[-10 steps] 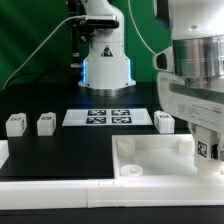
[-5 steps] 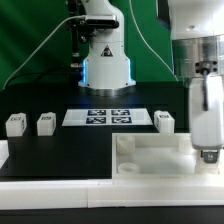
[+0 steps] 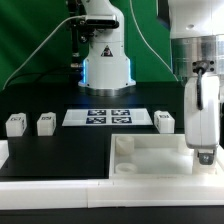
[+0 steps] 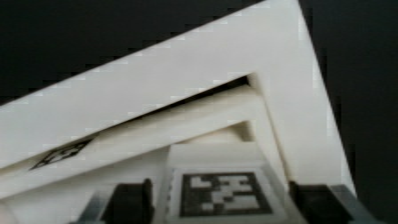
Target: Assemble one leg
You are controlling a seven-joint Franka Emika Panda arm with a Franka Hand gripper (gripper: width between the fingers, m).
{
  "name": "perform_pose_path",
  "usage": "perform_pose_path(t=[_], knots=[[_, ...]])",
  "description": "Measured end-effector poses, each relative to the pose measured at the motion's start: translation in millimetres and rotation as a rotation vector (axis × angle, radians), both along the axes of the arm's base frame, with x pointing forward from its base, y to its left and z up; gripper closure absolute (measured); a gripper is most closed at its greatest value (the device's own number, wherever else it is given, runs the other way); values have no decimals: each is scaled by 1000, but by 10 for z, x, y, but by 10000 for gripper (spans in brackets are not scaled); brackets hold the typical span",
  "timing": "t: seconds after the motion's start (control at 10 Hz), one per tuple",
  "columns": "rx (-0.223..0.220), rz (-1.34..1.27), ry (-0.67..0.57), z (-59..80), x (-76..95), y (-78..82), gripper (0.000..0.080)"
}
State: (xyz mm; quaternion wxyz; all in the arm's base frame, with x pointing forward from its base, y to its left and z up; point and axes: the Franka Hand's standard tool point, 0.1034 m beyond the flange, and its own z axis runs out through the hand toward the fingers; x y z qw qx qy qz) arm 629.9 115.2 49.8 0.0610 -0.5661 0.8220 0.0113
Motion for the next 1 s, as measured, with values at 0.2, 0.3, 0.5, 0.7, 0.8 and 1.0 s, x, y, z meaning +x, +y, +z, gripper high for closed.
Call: perform_pose_path(t=[0.2, 0.3, 0.5, 0.7, 0.8, 1.0], knots=[[0, 30, -10, 56, -27, 40, 181], [5, 41, -17, 116, -43, 55, 158], [25, 39, -42, 318, -2, 86, 151], [29, 46, -51, 382, 12, 126, 150], [27, 51, -50, 368, 7, 121, 150], [27, 54, -49, 360, 4, 121, 150]])
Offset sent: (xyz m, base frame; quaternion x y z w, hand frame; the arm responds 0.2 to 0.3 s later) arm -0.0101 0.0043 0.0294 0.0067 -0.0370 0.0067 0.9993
